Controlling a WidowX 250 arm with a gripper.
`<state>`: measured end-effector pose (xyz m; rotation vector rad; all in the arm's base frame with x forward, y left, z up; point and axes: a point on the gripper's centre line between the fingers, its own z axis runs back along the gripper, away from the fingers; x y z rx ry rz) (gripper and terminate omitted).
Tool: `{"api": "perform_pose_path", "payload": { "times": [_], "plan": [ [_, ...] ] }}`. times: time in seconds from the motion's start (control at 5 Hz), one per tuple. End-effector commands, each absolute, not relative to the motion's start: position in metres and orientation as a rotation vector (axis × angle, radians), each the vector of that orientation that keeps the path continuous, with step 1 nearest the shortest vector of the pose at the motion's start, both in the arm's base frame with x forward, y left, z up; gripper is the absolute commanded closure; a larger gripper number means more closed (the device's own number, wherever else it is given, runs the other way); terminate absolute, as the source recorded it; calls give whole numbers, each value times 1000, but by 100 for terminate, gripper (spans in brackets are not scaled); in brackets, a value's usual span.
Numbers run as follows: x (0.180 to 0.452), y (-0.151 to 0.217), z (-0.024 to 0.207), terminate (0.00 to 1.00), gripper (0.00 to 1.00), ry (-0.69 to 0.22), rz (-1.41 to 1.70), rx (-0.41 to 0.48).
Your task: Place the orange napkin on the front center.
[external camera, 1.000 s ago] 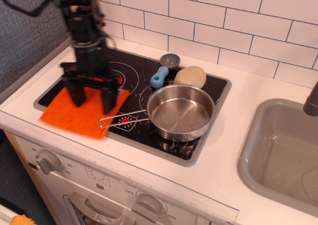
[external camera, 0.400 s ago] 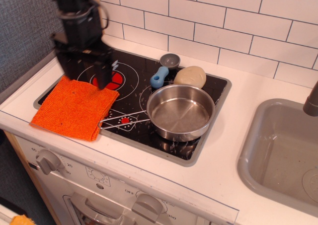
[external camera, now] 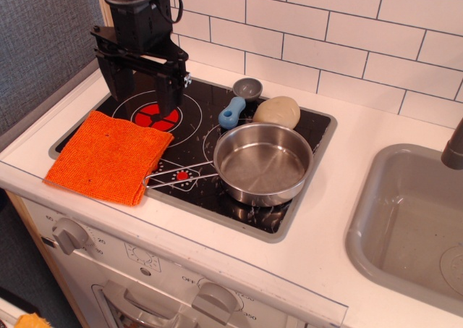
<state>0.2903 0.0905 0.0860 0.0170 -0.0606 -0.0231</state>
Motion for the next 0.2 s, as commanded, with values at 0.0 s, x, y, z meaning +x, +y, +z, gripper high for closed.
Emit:
{"api": "perform_pose_path", "payload": {
  "times": [0.0],
  "plan": [
    [295,90,100,100,0,-103,-19,34]
  ]
}}
